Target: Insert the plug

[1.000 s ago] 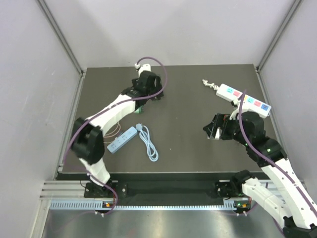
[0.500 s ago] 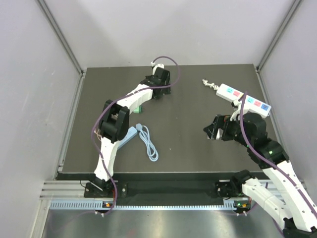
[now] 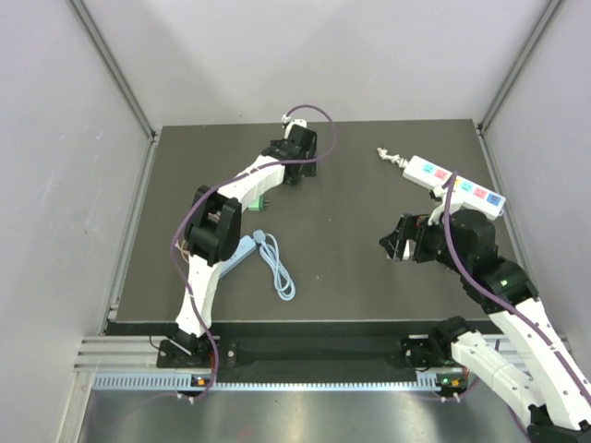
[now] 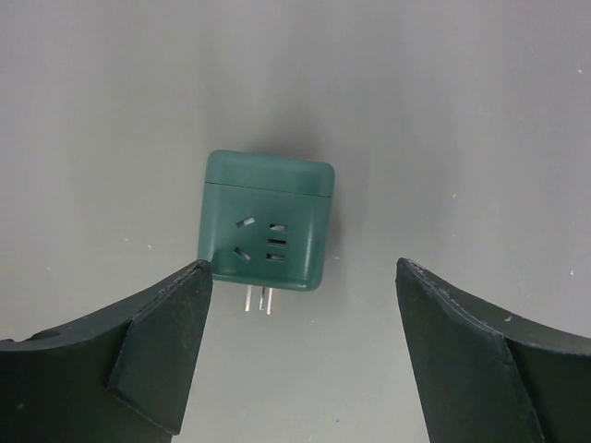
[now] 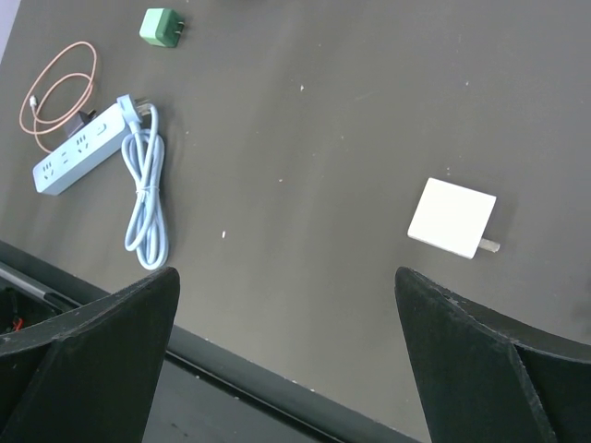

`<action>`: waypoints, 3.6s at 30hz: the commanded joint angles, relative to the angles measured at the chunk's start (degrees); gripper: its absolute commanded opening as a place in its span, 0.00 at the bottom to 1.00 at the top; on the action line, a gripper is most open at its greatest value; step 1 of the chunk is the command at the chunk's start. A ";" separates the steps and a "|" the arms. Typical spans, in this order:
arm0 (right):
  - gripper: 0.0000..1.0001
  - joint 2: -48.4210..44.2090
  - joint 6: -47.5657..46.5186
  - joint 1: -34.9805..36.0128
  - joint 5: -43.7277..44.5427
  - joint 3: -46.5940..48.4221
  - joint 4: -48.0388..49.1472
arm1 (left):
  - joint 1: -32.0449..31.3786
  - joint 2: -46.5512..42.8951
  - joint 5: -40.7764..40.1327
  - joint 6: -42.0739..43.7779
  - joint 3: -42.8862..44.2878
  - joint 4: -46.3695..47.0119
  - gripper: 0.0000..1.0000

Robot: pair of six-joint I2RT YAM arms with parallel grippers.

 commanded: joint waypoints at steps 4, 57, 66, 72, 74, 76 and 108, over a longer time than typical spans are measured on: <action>1.00 -0.54 -1.66 -0.48 0.22 2.77 1.32 | 1.45 -1.02 -1.27 1.46 0.25 0.70 0.86; 0.99 19.15 6.25 -9.53 -29.84 26.52 -11.78 | -48.55 -28.01 -38.01 107.10 -61.82 122.70 0.00; 0.96 17.29 11.69 -9.62 -26.77 21.65 -2.29 | -48.82 -27.20 -36.25 108.60 -53.56 122.79 0.00; 0.96 22.22 8.74 -9.70 -22.37 33.68 2.02 | -48.73 -31.95 -35.89 102.46 -50.57 122.09 0.00; 0.98 23.71 5.92 -9.79 -21.84 36.51 4.11 | -48.73 -34.32 -37.21 96.58 -50.30 116.93 0.00; 0.98 23.89 2.22 -9.97 -21.57 36.61 6.49 | -48.73 -40.72 -38.44 84.17 -52.31 110.09 0.00; 0.99 36.55 -8.24 -0.31 -40.64 45.58 -7.21 | -47.67 -67.47 -16.65 33.63 -56.45 43.69 0.00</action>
